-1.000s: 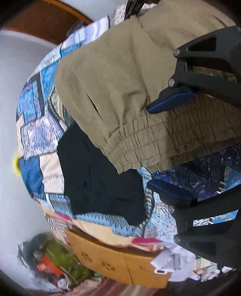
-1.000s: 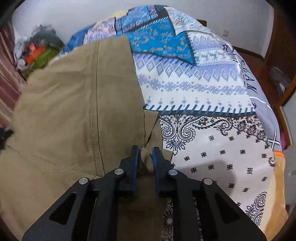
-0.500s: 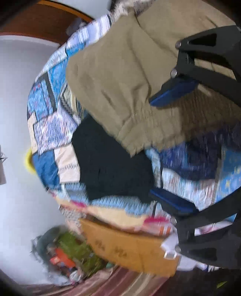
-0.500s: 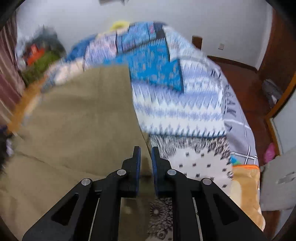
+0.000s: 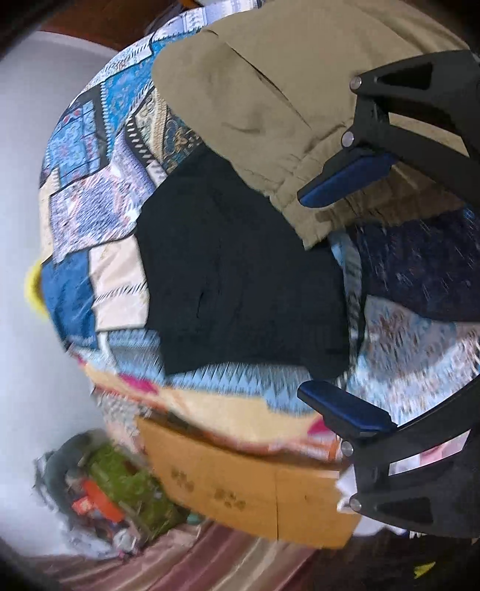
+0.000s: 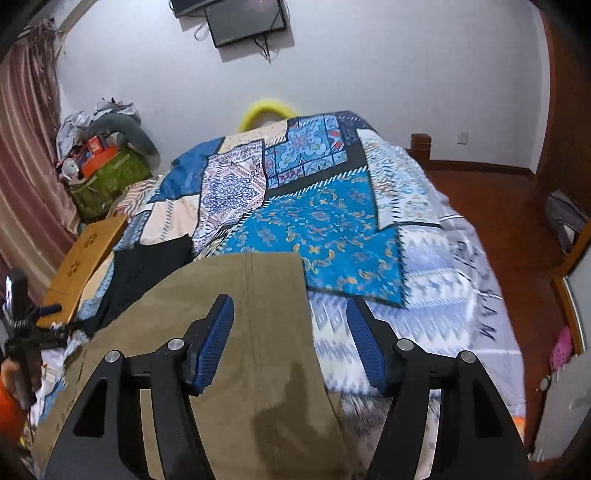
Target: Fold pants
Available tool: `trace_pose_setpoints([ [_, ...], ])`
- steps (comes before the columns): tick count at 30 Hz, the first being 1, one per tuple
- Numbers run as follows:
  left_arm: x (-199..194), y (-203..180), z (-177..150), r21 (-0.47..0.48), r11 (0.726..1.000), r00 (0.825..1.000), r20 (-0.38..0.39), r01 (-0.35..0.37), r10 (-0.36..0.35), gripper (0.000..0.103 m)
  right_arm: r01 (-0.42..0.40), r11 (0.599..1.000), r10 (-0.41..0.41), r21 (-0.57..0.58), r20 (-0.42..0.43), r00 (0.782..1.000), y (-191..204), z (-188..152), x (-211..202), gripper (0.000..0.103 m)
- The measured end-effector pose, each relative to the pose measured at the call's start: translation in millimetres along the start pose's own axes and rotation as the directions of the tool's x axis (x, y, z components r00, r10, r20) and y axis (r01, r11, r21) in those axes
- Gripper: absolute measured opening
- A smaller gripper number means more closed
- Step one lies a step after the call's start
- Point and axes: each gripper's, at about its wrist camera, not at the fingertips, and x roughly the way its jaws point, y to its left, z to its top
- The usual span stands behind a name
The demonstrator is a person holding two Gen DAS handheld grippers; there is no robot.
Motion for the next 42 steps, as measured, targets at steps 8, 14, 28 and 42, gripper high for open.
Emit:
trace_pose_setpoints([
  [8, 51.5, -18.1, 2.0, -0.013, 0.985, 0.979, -0.108, 0.172, -0.173, 0.098, 0.042, 0.998, -0.035, 0.044, -0.145, 0.989, -15.1, 21.3, 98.7, 0.060],
  [14, 76.2, -14.1, 0.0, -0.130, 0.946, 0.935, -0.159, 0.298, -0.317, 0.092, -0.026, 0.977, 0.064, 0.213, -0.174, 0.983, -20.4, 10.0, 137.3, 0.053],
  [28, 5.6, -37.2, -2.1, 0.075, 0.989, 0.991, 0.022, 0.129, -0.131, 0.033, -0.115, 0.985, 0.123, 0.130, -0.062, 0.990, 9.1, 25.4, 77.3, 0.010],
  [42, -133.8, -16.8, 7.2, 0.053, 0.986, 0.945, 0.281, 0.158, -0.166, 0.027, -0.100, 0.995, 0.104, -0.029, 0.249, 0.963, 50.7, 48.0, -98.4, 0.010],
])
